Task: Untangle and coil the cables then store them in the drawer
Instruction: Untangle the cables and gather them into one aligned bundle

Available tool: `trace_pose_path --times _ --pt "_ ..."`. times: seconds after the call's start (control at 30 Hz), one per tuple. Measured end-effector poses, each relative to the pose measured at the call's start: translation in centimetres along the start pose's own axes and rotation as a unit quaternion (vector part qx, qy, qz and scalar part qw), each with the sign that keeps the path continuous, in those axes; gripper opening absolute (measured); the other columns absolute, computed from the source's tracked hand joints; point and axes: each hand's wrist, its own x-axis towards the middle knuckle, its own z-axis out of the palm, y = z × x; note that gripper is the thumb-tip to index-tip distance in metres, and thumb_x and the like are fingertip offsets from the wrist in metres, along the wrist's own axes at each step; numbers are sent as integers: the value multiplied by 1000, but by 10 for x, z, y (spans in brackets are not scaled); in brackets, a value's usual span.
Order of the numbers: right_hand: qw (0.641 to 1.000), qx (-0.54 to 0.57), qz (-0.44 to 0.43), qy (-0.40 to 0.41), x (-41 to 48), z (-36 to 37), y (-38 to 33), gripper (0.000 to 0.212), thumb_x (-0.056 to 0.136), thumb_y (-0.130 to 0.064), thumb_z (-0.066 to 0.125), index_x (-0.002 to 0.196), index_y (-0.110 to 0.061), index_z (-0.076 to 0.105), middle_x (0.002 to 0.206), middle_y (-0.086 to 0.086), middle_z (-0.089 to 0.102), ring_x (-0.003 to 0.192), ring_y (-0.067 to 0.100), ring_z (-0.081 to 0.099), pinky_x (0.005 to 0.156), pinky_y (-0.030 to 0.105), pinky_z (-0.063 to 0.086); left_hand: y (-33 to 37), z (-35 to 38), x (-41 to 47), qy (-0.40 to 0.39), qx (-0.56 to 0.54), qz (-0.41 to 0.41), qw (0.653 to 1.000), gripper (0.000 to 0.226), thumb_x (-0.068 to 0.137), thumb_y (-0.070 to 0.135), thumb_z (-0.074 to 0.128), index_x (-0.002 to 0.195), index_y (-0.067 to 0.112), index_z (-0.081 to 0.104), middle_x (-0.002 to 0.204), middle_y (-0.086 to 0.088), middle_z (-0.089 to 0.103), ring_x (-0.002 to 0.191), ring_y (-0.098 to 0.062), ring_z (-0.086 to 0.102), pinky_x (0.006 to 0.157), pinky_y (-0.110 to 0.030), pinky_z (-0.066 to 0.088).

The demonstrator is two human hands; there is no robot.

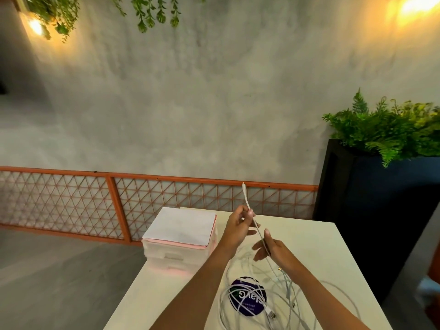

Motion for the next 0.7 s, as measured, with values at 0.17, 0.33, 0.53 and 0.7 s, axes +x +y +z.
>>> trace_pose_path --times 0.17,0.33,0.53,0.7 --pt "995 -84 -50 -17 -5 -2 21 41 99 -36 42 78 -12 67 68 -1 70 70 5 65 75 21 48 17 -9 5 48 -56 26 997 16 103 23 38 89 17 43 81 -5 56 67 -9 67 64 -27 57" --pt "975 -212 -31 -51 -5 -13 48 28 98 -12 46 73 -16 55 73 -11 67 67 -5 63 68 18 48 28 -17 10 137 -112 57 983 16 103 19 39 88 14 43 69 -5 41 47 -6 52 54 -28 56" --pt "945 -325 26 -31 -6 -21 62 31 92 -15 49 65 -31 49 71 -16 64 67 -10 60 63 6 38 30 -23 18 176 -99 80 976 18 103 20 38 86 17 42 62 -2 37 44 -5 37 42 -21 37" --pt "952 -300 33 -42 3 -26 60 36 86 -2 43 59 -26 48 69 -8 64 73 12 66 63 16 43 25 -26 25 170 -56 43 983 22 104 20 35 85 20 46 65 1 47 52 -4 39 44 -13 30"
